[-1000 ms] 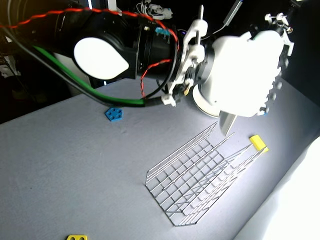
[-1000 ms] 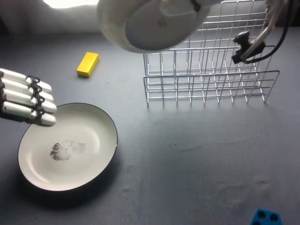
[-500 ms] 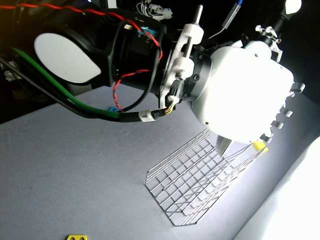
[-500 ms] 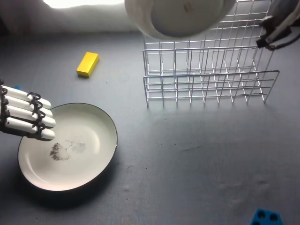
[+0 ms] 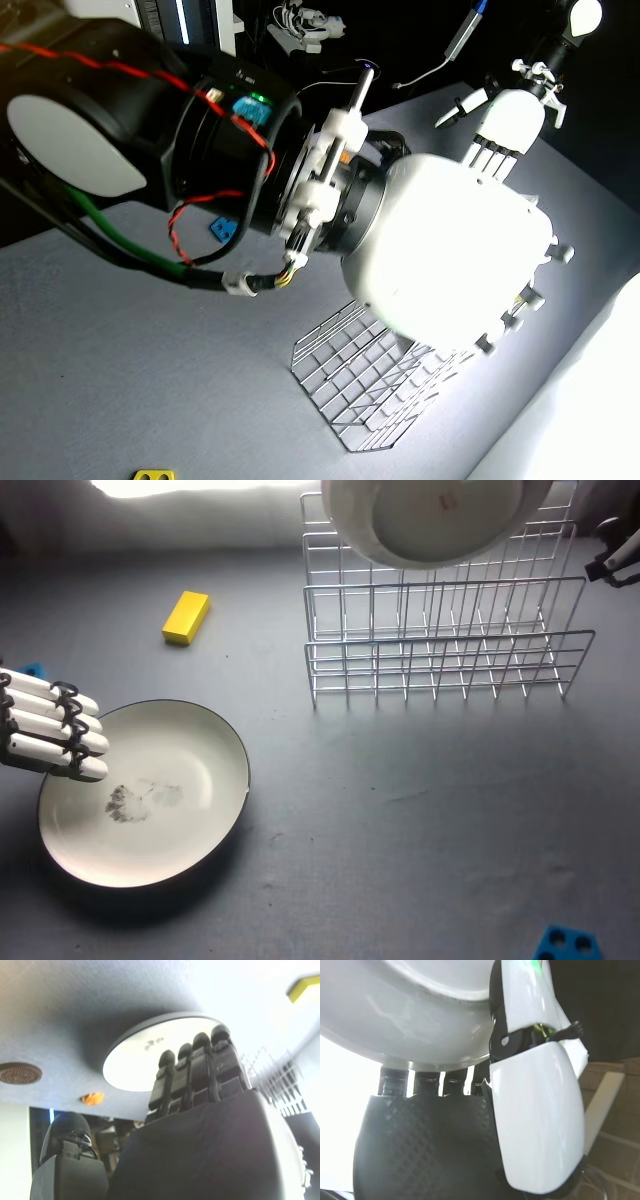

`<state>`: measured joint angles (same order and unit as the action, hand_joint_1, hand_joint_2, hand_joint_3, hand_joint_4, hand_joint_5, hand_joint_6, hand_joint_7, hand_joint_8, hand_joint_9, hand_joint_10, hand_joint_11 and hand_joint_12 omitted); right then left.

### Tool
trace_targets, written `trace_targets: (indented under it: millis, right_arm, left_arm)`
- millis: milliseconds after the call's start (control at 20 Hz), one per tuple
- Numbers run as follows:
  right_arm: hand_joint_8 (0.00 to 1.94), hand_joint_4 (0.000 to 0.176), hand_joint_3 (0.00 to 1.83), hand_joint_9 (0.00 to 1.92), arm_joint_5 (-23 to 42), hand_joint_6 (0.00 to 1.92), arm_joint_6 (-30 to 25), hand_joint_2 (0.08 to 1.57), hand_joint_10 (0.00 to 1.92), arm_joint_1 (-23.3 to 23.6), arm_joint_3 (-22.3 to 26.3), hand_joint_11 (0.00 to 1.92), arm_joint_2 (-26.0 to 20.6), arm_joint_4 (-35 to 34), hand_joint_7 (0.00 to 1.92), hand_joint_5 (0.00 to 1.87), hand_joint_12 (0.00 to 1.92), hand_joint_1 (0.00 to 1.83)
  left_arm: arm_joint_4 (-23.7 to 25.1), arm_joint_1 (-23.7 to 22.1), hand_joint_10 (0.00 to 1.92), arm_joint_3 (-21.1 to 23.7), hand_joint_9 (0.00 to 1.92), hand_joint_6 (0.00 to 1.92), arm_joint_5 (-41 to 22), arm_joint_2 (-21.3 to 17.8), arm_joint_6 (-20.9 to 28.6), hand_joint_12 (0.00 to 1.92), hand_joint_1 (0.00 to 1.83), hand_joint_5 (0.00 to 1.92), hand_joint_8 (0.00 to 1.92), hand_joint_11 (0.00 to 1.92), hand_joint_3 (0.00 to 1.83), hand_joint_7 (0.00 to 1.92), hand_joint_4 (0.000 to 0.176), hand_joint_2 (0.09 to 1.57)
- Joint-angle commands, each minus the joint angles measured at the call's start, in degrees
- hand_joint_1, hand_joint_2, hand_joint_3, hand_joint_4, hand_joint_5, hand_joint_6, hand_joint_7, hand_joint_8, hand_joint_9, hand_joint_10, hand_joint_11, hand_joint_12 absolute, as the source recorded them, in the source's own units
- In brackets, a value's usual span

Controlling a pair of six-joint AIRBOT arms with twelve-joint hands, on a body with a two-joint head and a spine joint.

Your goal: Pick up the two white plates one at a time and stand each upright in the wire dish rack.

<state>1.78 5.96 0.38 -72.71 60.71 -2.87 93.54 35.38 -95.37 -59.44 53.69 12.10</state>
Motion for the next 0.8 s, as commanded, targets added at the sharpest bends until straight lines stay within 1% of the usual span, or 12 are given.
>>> trace_targets:
  millis: [0, 100, 150, 200, 450, 600, 700, 750]
  right_arm:
    - [0.73, 0.000, 0.00, 0.99, 8.48, 0.95, -1.49, 1.08, 1.07, 0.45, -0.53, 0.80, -0.52, -1.81, 1.08, 0.99, 1.14, 1.38]
    - [0.75, 0.000, 0.00, 0.98, 8.52, 0.95, -1.49, 1.08, 1.08, 0.25, -1.22, 0.80, -0.48, -2.01, 1.08, 0.99, 1.14, 1.38]
    - [0.78, 0.000, 0.00, 0.97, 8.68, 0.98, -1.49, 1.09, 1.11, 0.15, -1.44, 0.79, -0.48, -2.01, 1.06, 0.97, 1.17, 1.38]
    - [0.77, 0.000, 0.00, 0.96, 8.87, 0.97, -1.49, 1.09, 1.11, -0.07, -1.63, 0.78, -0.48, -2.01, 1.06, 0.98, 1.19, 1.38]
    - [0.79, 0.000, 0.00, 0.96, 9.46, 1.00, -1.48, 1.09, 1.12, -2.52, -2.72, 0.78, -0.48, -2.00, 1.04, 0.96, 1.18, 1.38]
    - [0.76, 0.000, 0.00, 0.98, 10.87, 0.94, -1.48, 1.09, 1.12, -3.94, -3.64, 0.79, -0.27, -2.00, 1.06, 1.00, 1.19, 1.37]
    - [0.76, 0.000, 0.00, 0.98, 11.23, 0.97, -1.48, 1.08, 1.09, -4.73, -4.18, 0.80, 0.02, -2.00, 1.07, 0.98, 1.19, 1.38]
    - [0.71, 0.000, 0.00, 1.01, 11.40, 0.90, -1.49, 1.07, 1.06, -5.09, -4.45, 0.82, 0.19, -2.00, 1.10, 1.01, 1.18, 1.38]
  left_arm:
    - [-3.19, 0.00, 0.00, -0.58, 0.01, 0.01, -1.32, 0.16, 0.04, 0.00, 0.00, 0.06, 0.01, 0.00, 0.00, 0.03, 0.000, 1.06]
    - [-3.19, 0.02, 0.00, -0.96, 0.00, 0.00, -1.26, 0.36, -0.03, 0.00, 0.00, 0.06, 0.00, 0.00, 0.00, 0.02, 0.000, 1.06]
    - [-3.19, 0.02, 0.00, -1.15, 0.00, 0.00, -1.25, 0.44, -0.09, 0.00, 0.00, 0.06, 0.00, 0.00, 0.00, 0.02, 0.000, 1.06]
    - [-3.19, 0.04, 0.00, -1.36, 0.00, 0.00, -1.17, 0.56, -0.12, 0.00, 0.00, 0.06, 0.00, 0.00, 0.00, 0.02, 0.000, 1.06]
    - [-3.19, 0.26, 0.00, -1.47, 0.00, 0.00, -0.86, 0.69, -0.16, 0.00, 0.00, 0.03, 0.00, 0.00, 0.00, 0.00, 0.000, 1.06]
    - [-3.18, 0.29, 0.00, -1.58, 0.00, 0.01, -0.86, 0.80, -0.35, 0.00, 0.00, 0.05, 0.01, 0.00, 0.00, 0.02, 0.000, 1.06]
    - [-3.17, 0.38, 0.00, -1.67, 0.01, 0.01, -0.86, 0.89, -0.43, 0.00, 0.00, 0.06, 0.01, 0.00, 0.00, 0.03, 0.000, 1.06]
    - [-3.17, 0.44, 0.00, -1.74, 0.00, 0.00, -0.86, 0.93, -0.47, 0.00, 0.00, 0.05, 0.00, 0.00, 0.00, 0.02, 0.000, 1.06]
